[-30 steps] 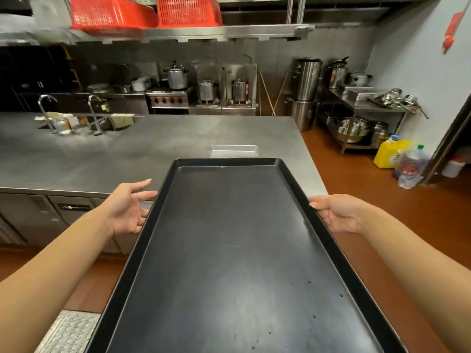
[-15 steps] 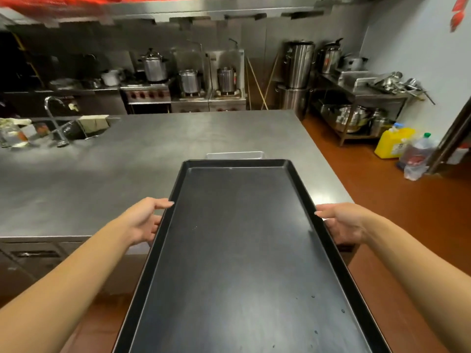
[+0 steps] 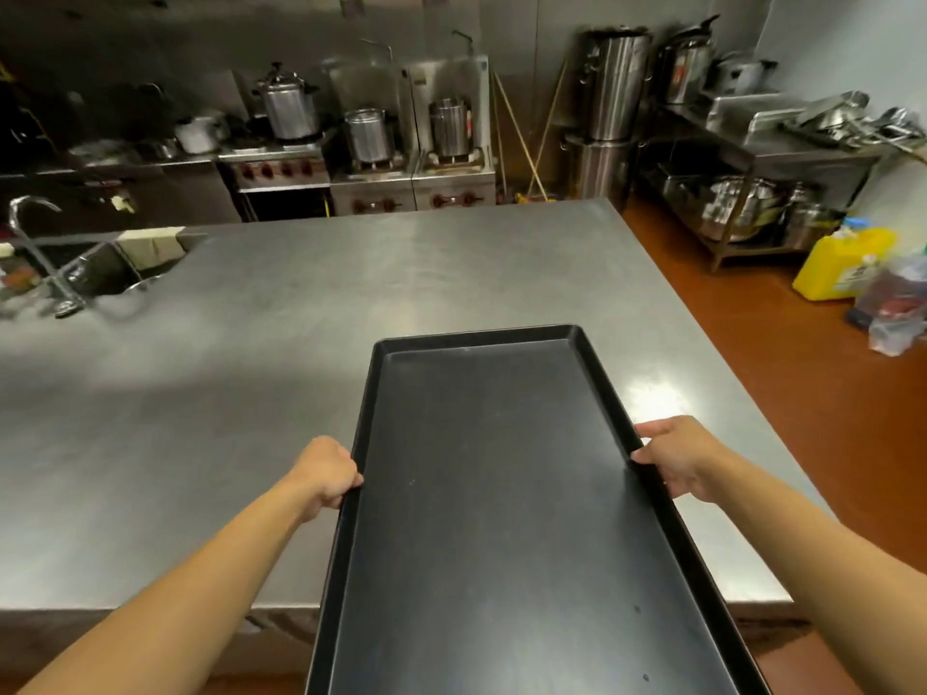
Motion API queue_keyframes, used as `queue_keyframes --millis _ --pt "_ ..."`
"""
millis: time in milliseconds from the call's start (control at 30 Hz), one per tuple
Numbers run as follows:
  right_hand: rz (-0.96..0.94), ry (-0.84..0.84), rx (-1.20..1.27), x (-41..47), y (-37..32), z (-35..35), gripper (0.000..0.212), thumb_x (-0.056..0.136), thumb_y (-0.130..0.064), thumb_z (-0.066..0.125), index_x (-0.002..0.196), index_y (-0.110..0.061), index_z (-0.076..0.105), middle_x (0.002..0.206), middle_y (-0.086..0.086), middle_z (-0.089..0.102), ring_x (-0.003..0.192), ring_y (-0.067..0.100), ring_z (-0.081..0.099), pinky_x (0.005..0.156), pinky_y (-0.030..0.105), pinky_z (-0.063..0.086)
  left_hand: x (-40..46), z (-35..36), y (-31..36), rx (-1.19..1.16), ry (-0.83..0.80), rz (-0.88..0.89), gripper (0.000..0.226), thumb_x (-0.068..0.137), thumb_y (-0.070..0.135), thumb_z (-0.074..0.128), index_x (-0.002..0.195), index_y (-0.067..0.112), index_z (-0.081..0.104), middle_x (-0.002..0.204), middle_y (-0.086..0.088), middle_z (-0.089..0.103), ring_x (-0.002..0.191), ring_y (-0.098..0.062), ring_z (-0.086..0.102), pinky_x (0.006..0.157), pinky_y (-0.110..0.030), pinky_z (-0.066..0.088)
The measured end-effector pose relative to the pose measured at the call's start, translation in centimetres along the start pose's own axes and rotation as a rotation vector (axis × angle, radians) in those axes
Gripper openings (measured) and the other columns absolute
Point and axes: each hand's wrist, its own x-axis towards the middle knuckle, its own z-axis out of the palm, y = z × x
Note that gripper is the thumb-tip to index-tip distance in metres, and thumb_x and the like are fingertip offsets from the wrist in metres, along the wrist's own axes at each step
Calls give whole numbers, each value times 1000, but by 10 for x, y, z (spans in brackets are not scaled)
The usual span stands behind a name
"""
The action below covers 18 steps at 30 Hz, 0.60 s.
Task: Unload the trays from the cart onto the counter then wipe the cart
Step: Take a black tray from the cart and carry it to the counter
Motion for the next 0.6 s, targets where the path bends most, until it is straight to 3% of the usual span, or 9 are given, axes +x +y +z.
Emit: queue_keyframes --millis 100,200,267,433,600 --pt "-5 64 -136 48 -14 10 29 94 10 60 115 -7 68 79 9 59 60 27 54 43 25 48 52 16 11 159 58 2 39 85 -9 59 59 11 40 57 -9 45 60 -26 43 55 -34 36" --pt "0 119 -284 88 -21 21 11 89 7 60 85 0 67 73 15 56 58 31 55 48 34 53 83 30 29 307 95 37 24 87 -6 52 67 6 45 70 -12 50 66 -30 50 51 -32 37" --pt "0 135 -365 112 -23 28 15 88 5 60 74 0 61 68 16 55 58 34 60 48 36 56 101 41 40 411 96 53 24 91 -4 51 70 8 45 77 -11 51 78 -32 54 59 -34 41" --pt "7 131 -501 157 -32 45 23 90 3 58 67 0 59 65 18 61 56 37 69 42 31 54 148 55 46 552 90 22 28 96 2 53 70 9 45 78 -9 54 73 -27 55 61 -33 42" --pt "15 135 -572 184 -36 62 27 88 2 59 62 -4 54 62 15 58 54 31 65 39 25 45 180 57 46 567 99 28 14 93 4 55 79 7 52 98 -16 64 87 -35 63 68 -35 50"
